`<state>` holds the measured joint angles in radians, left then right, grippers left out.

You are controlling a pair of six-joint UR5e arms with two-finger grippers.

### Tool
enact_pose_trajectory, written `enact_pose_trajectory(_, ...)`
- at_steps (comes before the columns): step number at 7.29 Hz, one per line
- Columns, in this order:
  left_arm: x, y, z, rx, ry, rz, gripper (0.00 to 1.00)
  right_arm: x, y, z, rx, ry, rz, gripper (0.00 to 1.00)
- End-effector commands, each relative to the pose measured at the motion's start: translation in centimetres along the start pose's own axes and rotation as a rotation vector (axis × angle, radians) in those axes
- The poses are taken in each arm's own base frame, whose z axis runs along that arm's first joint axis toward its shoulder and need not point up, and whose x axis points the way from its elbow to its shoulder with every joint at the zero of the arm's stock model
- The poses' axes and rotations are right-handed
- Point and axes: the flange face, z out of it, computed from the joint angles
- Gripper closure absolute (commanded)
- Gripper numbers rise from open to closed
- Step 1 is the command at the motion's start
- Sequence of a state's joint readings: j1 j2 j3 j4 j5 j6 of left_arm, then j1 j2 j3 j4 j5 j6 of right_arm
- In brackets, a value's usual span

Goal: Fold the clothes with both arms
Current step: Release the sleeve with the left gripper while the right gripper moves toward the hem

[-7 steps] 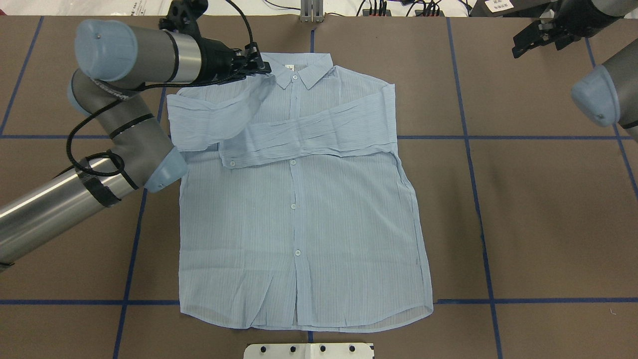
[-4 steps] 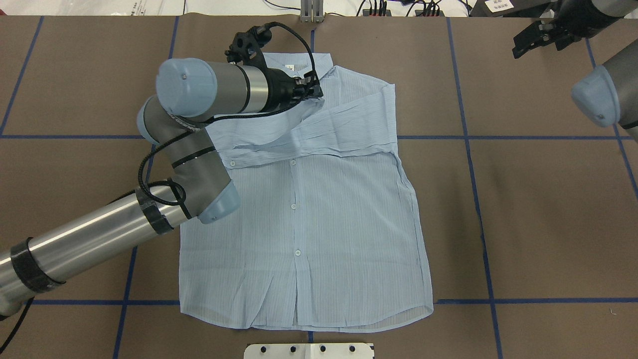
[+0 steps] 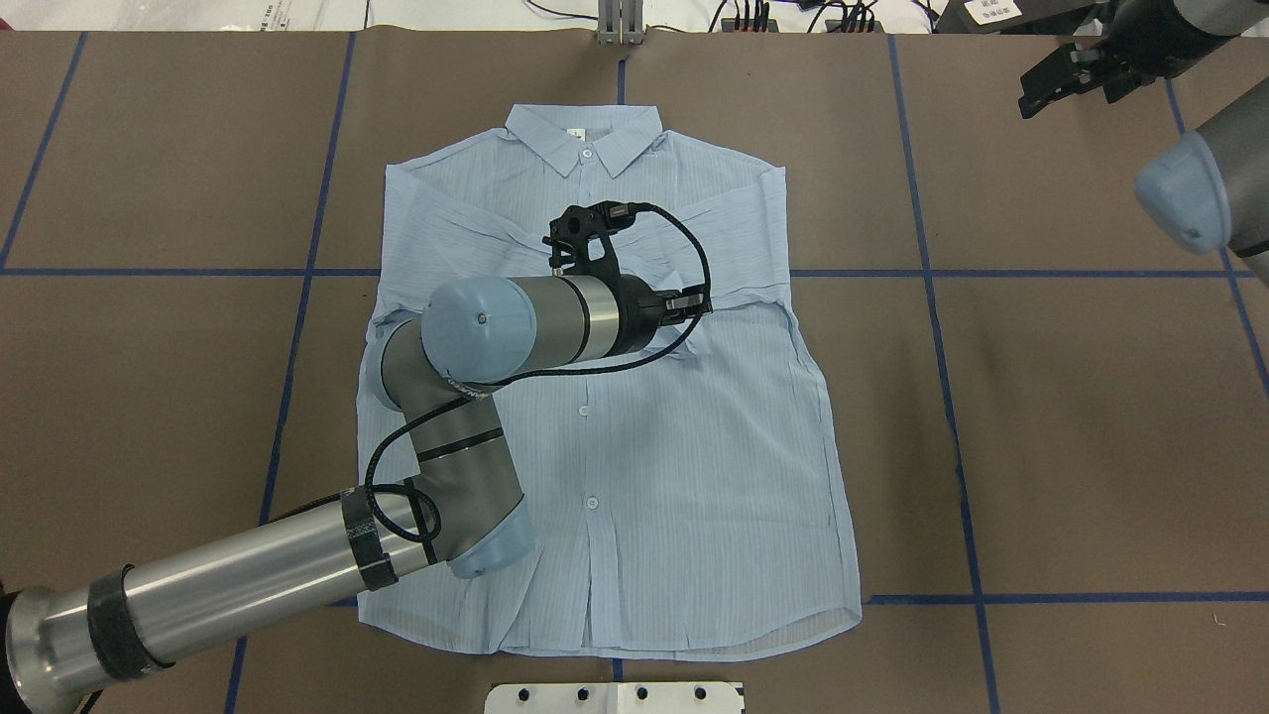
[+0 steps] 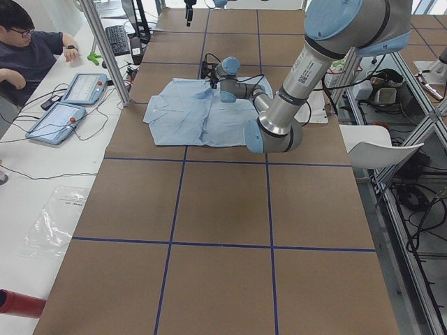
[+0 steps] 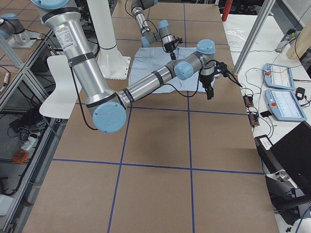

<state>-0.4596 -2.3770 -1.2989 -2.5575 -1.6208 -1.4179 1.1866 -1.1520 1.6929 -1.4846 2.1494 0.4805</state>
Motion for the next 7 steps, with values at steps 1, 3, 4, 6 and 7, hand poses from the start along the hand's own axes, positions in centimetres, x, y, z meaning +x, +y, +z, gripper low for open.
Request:
enact_pose_trajectory(1,-0.9,0.3,0.5,-0.040,-0.146,0.196,0.00,-0.8,0.2,-0.3,0.005,-0.010,0.004,0.00)
enact_pose_trajectory(3,-2.4,-2.4,-2.8,-0.028,-0.213,0.296,0.00,-5.0,1.5,-0.4,0.006,-0.048,0.055,0.00)
enact_pose_trajectory(4,-3.7,-3.1,-5.6,-0.013,-0.201,0.320,0.00,-8.4,3.0,-0.4,0.014,-0.062,0.099,0.00)
enact_pose_trajectory(6,-8.1,-1.7,-12.0,-0.044,-0.198,0.318,0.00,-16.7,10.1,1.0,0.078,-0.027,0.192,0.00)
enact_pose_trajectory(7,-10.3,-1.0,-14.3,-0.060,-0.213,0.313,0.00,-20.9,13.2,2.1,0.083,-0.038,0.237,0.00)
